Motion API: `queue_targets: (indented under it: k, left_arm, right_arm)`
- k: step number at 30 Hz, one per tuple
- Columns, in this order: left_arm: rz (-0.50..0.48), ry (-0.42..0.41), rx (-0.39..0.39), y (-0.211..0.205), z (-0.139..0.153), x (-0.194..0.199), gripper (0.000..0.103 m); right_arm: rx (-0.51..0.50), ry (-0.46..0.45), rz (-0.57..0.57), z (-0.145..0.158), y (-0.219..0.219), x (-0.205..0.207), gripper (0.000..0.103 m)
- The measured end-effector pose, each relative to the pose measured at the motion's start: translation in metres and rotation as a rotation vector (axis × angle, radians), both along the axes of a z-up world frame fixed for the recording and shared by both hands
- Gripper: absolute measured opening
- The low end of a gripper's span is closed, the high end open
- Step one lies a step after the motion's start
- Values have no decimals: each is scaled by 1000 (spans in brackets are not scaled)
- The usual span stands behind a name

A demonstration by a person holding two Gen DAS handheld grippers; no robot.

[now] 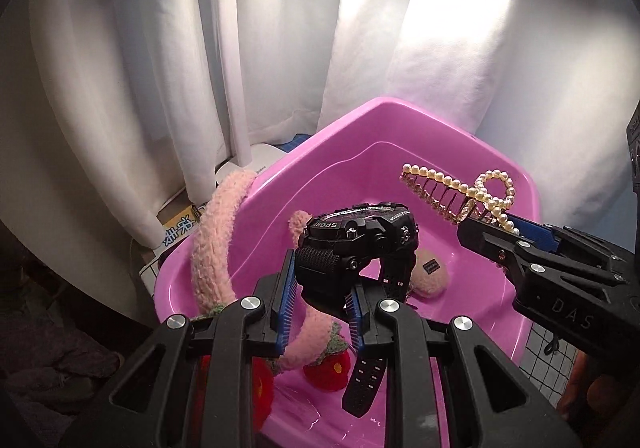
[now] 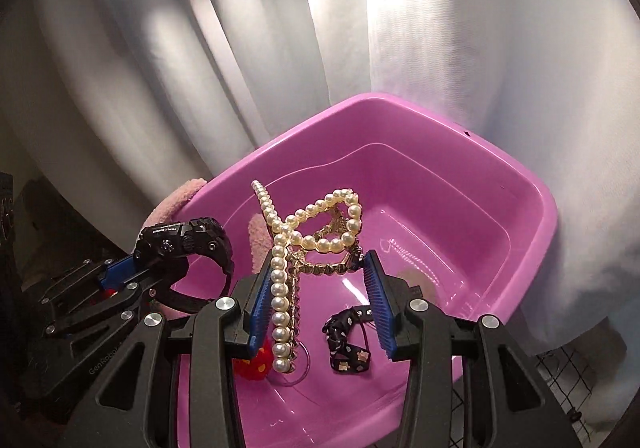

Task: Organize jewelry
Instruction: 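Open the left tool to drop the watch while the right tool releases the pearl clip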

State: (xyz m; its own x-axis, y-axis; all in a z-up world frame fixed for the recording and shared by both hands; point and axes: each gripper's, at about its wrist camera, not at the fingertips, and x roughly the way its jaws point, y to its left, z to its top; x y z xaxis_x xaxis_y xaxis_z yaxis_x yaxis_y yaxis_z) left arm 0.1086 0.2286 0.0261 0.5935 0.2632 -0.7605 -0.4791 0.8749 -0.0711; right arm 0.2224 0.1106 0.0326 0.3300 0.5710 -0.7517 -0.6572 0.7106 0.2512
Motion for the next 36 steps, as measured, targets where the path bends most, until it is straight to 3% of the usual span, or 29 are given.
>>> queue_targets:
  k: [4,6,8,9,12,26,36]
  left_arm:
    - [18,60,20,4,-10,7,26]
    - [22,68,23,5,-11,7,30]
    - [28,49,37,5,-7,4,48]
    - [34,30,51,4,-3,2,68]
    - [24,-19,62,0,8,-2,78]
    - [-4,-36,42,-19,15,1,86]
    - [-85,-51,25,-49,16,1,88]
  right_arm:
    - [-42,32,-15,-7,9,7,43]
    - [-49,33,-22,-6,10,10,55]
    - [-48,4,-32,-2,8,7,59]
    - [-50,-6,-39,1,5,6,60]
    - [-34,-5,-59,5,-3,8,61]
    - [-15,-52,-152,17,-36,7,61]
    - [22,-74,-245,24,-77,-5,61]
